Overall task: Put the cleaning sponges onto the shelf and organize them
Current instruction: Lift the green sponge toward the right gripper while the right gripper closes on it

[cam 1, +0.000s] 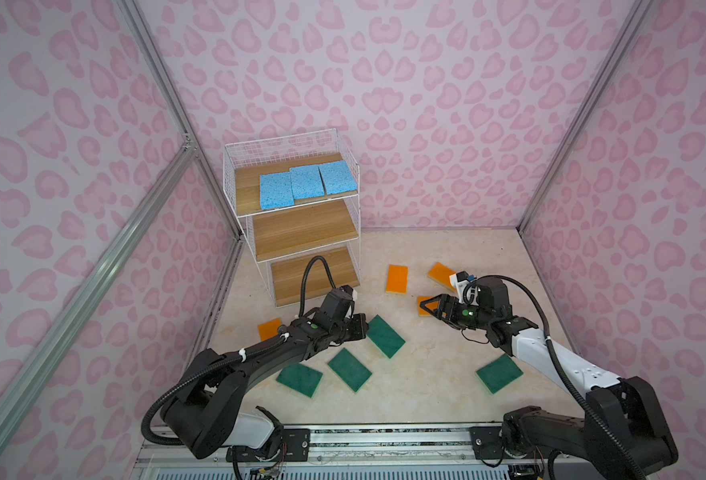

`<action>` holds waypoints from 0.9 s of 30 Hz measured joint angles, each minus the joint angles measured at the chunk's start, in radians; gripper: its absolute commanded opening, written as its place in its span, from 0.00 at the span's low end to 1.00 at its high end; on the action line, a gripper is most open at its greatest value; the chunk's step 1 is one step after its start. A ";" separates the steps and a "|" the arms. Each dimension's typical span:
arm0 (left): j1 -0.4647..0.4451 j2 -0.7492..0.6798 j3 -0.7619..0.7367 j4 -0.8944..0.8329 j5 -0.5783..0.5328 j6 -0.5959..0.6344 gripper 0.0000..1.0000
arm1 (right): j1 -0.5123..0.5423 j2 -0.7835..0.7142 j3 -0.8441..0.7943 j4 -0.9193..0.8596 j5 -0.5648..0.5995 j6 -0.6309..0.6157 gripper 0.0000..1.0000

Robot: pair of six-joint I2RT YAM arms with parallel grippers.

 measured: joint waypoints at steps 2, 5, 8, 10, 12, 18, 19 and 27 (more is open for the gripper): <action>0.023 -0.037 0.000 -0.010 0.033 0.000 0.04 | 0.000 -0.013 -0.009 0.014 -0.010 -0.006 0.78; 0.073 -0.089 -0.010 -0.013 0.078 -0.002 0.04 | 0.000 -0.018 -0.022 0.043 -0.024 -0.006 0.78; 0.132 -0.138 -0.014 -0.018 0.136 -0.009 0.04 | 0.003 -0.016 -0.036 0.077 -0.043 -0.005 0.76; 0.167 -0.163 -0.014 -0.018 0.170 -0.009 0.04 | 0.013 -0.010 -0.037 0.094 -0.055 0.002 0.75; 0.194 -0.180 -0.014 -0.020 0.195 -0.009 0.04 | 0.039 0.001 -0.034 0.114 -0.069 0.002 0.74; 0.229 -0.205 -0.014 -0.042 0.255 -0.009 0.04 | 0.155 0.061 0.020 0.151 -0.095 0.005 0.69; 0.232 -0.206 -0.014 -0.045 0.261 -0.009 0.04 | 0.177 0.076 0.034 0.161 -0.098 0.006 0.69; 0.244 -0.223 -0.014 -0.048 0.292 -0.020 0.04 | 0.234 0.146 0.096 0.171 -0.113 0.006 0.57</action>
